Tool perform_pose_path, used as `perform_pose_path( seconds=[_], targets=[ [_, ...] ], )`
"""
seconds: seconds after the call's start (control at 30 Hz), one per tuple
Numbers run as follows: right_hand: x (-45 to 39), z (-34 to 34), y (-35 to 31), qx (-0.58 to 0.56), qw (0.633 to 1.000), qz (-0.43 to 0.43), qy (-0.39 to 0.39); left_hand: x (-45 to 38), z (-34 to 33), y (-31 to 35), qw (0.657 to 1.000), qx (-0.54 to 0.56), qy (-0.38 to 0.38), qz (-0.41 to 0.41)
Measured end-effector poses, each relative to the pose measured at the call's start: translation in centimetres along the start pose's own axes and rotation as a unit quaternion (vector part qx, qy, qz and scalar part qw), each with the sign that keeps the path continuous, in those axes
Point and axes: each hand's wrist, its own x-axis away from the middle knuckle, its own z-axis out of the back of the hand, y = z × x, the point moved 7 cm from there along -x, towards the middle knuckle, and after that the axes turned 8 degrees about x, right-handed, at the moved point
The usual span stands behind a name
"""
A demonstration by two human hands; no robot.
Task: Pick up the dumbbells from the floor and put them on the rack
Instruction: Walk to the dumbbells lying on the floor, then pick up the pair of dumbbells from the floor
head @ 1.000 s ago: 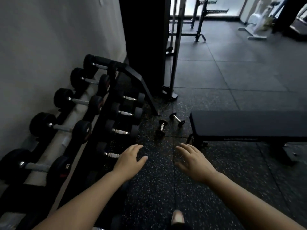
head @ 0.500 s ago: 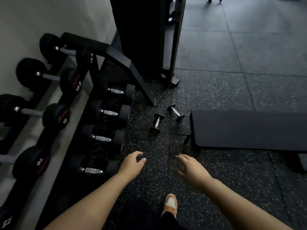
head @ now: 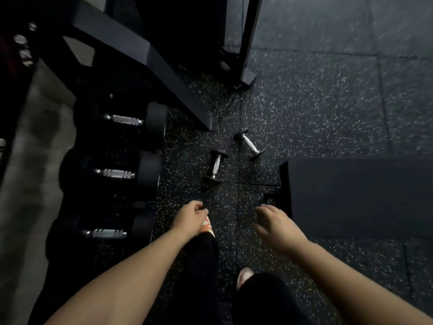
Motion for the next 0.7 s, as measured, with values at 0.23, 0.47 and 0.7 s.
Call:
perform_pose_path(
  seconds=[0.23,0.47,0.7],
  targets=[
    [-17.9,-3.1,4.4,0.007,0.999,0.007,-0.049,-17.5,-4.0,-0.2,0.999,-0.033,0.001,0.032],
    [-36.7,-10.3,10.8,0.079,0.988,0.039,-0.127,-35.0,-10.7,-3.3,0.998,-0.031,0.021,0.052],
    [-52.6,-13.1,16.4,0.094,0.995,0.014,-0.035,-49.2,-16.5,-5.5,0.996,0.016,0.069,0.046]
  ],
)
